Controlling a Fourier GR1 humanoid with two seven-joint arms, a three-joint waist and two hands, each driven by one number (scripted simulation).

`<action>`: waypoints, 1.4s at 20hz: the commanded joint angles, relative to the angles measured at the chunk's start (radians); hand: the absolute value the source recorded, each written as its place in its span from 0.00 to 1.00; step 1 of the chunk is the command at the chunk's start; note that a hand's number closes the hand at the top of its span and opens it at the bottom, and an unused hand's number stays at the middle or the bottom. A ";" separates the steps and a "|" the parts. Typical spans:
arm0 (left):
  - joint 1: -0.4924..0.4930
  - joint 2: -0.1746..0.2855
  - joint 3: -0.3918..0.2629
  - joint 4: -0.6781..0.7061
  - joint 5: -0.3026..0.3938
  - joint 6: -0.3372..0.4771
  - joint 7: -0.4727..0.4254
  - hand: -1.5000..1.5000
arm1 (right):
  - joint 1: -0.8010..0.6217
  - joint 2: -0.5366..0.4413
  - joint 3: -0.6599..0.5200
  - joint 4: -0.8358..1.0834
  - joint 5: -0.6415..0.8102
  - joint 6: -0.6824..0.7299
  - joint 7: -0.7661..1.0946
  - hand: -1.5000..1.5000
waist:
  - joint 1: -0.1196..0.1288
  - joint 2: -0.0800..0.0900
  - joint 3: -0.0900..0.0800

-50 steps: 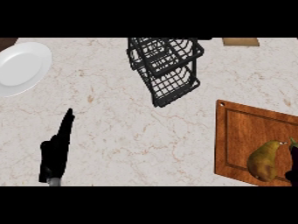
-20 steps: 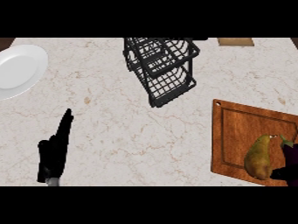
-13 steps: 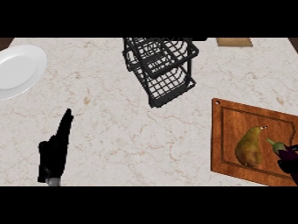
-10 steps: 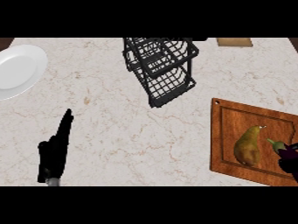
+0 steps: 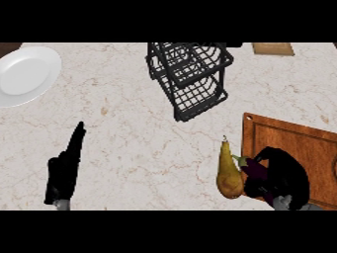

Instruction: Pick the eggplant from the cutting board and place it in the tiered basket

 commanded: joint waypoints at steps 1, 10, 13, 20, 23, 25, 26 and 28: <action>-0.006 -0.012 0.012 0.032 0.024 -0.006 0.043 0.50 | -0.064 0.198 0.114 -0.032 0.210 -0.050 0.288 1.00 | -0.021 0.003 0.003; 0.061 -0.003 0.012 0.019 0.011 0.004 0.022 0.50 | -0.193 0.388 0.026 -0.200 0.590 -0.072 0.290 1.00 | -0.064 -0.018 0.002; 0.058 0.003 0.023 0.001 0.023 -0.002 0.031 0.50 | -0.269 0.390 0.034 -0.253 0.724 0.036 0.290 1.00 | -0.060 -0.018 0.001; 0.040 -0.002 0.016 0.007 0.018 -0.008 0.040 0.50 | -0.408 0.392 0.029 -0.306 0.826 0.219 0.290 1.00 | -0.045 -0.010 0.001; 0.053 0.002 0.017 0.004 0.015 -0.010 0.025 0.50 | -0.460 0.392 0.004 -0.292 0.855 0.275 0.290 1.00 | -0.029 -0.009 0.001; 0.021 0.000 0.006 -0.011 0.008 -0.010 0.059 0.50 | -0.524 0.392 -0.048 -0.277 0.843 0.294 0.290 1.00 | -0.022 -0.004 0.003; 0.046 -0.017 -0.009 0.000 -0.009 0.007 0.036 0.50 | -0.548 0.392 -0.079 -0.263 0.836 0.313 0.290 1.00 | -0.015 -0.002 0.003; 0.045 -0.016 -0.003 0.012 0.000 -0.004 0.027 0.50 | -0.580 0.392 -0.112 -0.262 0.822 0.341 0.290 1.00 | -0.014 -0.002 0.003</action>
